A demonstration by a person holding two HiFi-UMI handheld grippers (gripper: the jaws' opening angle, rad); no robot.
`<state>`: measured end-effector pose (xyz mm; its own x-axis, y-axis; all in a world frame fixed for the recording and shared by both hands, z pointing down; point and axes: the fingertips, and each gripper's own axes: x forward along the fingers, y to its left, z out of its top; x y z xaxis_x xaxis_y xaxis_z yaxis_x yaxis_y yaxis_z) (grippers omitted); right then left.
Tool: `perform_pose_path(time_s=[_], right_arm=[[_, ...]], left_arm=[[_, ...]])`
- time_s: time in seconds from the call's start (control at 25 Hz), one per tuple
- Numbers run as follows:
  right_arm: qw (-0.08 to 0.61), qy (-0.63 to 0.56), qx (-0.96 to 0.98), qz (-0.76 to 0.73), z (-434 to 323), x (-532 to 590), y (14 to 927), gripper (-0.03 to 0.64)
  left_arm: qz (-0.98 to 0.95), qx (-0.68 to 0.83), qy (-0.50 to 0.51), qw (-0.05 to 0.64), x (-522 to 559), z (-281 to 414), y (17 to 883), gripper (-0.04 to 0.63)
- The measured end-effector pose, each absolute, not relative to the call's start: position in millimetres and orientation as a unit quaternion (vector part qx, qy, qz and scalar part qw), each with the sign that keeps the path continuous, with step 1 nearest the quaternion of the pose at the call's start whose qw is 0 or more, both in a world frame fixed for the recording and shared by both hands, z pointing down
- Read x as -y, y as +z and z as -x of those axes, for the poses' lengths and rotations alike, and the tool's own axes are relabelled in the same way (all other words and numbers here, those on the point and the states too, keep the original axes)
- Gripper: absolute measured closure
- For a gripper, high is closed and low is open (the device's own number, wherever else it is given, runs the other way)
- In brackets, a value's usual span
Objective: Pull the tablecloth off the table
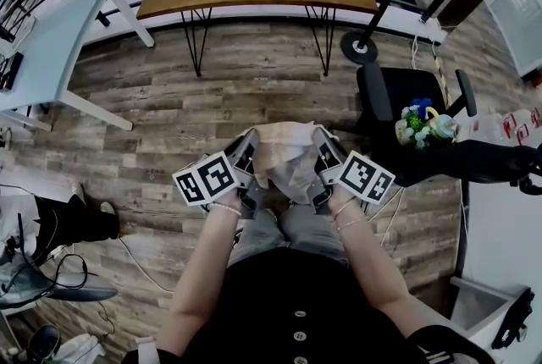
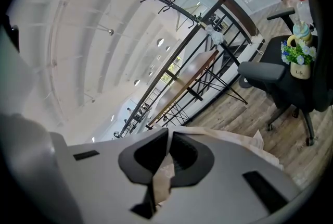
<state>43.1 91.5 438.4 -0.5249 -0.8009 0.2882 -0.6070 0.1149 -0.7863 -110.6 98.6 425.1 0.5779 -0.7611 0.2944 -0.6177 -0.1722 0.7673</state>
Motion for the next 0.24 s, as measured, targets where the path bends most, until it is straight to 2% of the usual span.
perform_pose_path(time_s=[0.24], right_arm=[[0.103,-0.468,-0.739,0.474,-41.8,-92.4,439.1,0.589]], left_arm=[[-0.76,0.455,-0.077,0.459,-100.3,111.4,426.2,0.578]])
